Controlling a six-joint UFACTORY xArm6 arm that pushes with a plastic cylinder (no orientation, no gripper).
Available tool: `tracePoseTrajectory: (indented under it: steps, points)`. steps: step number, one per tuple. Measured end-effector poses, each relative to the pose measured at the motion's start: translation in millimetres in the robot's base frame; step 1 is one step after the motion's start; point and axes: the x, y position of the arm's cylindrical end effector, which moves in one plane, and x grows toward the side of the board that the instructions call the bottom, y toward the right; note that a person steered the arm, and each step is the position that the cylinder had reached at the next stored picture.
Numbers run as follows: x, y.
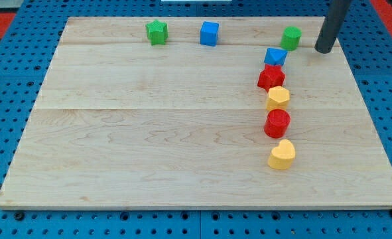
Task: Slide green circle above blue triangle diagonally
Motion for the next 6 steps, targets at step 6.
tracePoseTrajectory:
  steps: [6]
  points:
    - [-50, -22]
